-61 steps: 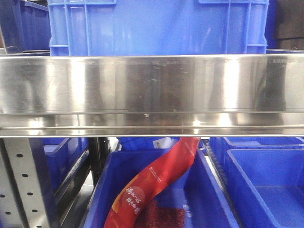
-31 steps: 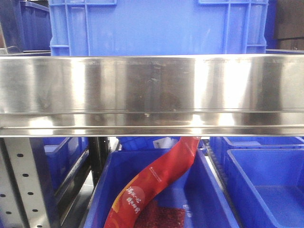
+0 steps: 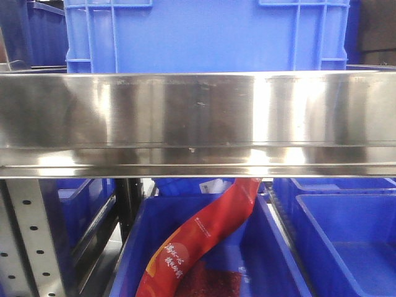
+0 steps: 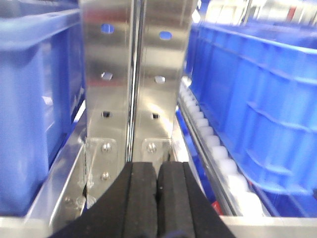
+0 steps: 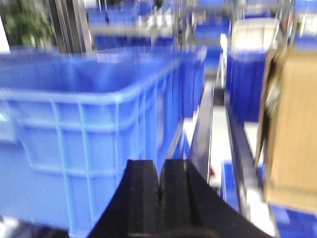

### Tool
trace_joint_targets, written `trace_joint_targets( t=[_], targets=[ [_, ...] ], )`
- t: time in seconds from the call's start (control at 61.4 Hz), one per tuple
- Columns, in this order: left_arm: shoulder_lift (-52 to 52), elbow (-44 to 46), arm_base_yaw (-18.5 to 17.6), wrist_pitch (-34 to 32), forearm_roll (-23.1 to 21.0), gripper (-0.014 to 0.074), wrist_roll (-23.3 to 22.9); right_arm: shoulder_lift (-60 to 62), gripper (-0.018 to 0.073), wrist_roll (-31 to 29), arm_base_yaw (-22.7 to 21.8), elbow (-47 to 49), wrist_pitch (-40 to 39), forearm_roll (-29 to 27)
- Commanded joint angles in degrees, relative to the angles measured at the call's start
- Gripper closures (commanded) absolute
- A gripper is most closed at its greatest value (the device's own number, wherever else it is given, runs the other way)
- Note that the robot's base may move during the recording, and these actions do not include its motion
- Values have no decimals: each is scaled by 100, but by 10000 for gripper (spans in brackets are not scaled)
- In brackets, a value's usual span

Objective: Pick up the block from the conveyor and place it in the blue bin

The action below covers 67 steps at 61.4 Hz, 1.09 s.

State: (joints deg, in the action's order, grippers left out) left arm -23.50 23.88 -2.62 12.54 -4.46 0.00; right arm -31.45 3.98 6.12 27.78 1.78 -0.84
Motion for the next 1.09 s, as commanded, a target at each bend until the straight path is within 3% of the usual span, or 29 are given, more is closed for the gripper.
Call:
trace_joint_targets(
  t=[0.0, 0.685, 0.962, 1.076],
  targets=[
    [358, -95, 24, -128, -44, 707, 0, 249, 720, -4, -34, -21, -110, 1],
    [872, -105, 24, -161, -44, 707, 0, 657, 720, -4, -61, -217, -178, 1],
    [872, -105, 24, -161, -44, 707, 0, 1925, 720, -18, -1004, -1558, -178, 1],
    [872, -105, 24, -161, -44, 707, 0, 2486, 720, -447, -1161, -2366, -224, -157]
  ],
)
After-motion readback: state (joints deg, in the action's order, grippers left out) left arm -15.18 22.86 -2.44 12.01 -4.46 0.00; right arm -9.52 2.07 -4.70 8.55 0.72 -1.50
